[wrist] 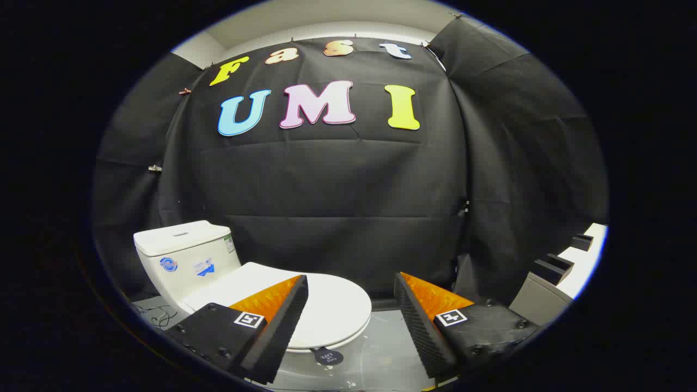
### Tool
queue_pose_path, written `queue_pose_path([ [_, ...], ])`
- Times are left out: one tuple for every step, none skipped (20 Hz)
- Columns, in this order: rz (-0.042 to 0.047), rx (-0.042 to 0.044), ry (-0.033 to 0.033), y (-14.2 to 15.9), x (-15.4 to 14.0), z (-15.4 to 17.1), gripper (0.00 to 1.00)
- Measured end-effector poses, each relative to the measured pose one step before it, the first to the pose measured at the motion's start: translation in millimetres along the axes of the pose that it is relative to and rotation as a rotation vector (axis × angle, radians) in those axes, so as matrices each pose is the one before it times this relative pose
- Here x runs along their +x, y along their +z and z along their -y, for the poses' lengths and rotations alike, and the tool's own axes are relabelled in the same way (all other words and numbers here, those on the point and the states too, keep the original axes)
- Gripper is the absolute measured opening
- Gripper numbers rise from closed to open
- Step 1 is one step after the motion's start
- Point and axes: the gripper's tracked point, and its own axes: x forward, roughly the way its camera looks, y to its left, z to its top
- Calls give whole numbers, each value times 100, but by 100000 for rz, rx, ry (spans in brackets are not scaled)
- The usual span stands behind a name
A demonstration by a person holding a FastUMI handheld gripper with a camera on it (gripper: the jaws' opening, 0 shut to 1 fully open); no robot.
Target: Open the toilet lid.
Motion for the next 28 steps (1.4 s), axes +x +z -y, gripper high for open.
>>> queue_pose_path([
  [-378, -626, -260, -130, 94, 78, 98],
  [-245, -305, 494, -29, -23, -153, 98],
  [-259, 11, 85, -35, 15, -102, 98],
  [-301, 238, 311, 15, -58, -88, 98],
  [-110, -80, 256, -74, -2, -129, 98],
  [71, -220, -81, 27, 36, 32, 98],
  [-8, 11, 329, 85, -40, -50, 98],
  [-125, 70, 349, -10, 1, -43, 98],
  [-296, 126, -13, -97, 39, -73, 98],
  [-546, 278, 292, -100, 55, 21, 98],
  [-428, 315, 121, -97, 6, 0, 98],
  [-298, 266, 222, -125, -27, -36, 98],
  [-396, 79, -39, -149, 117, -28, 98],
  [-217, -337, -349, -67, 6, 56, 98],
  [47, -132, -59, 30, 25, 75, 98],
  [-305, 259, 187, -91, 1, -41, 98],
  [-411, 280, 110, -170, 83, -5, 98],
  [-137, 240, -11, -92, 7, 6, 98],
  [-405, 76, -166, -78, 85, 85, 98],
  [-92, 202, 9, 24, -86, 46, 98],
  [-78, 150, -176, -32, 35, 64, 98],
  [-125, 62, -93, 23, 61, 33, 98],
  [-317, 111, -44, -109, 18, 30, 98],
  [-398, 377, 162, -132, 48, 87, 98],
  [-532, 296, -54, -145, -34, 8, 98],
  [-724, 202, 169, -296, 111, 142, 98],
  [-1259, 213, -64, -508, 67, 78, 98],
  [-1907, 454, 10, -690, 137, 173, 98],
])
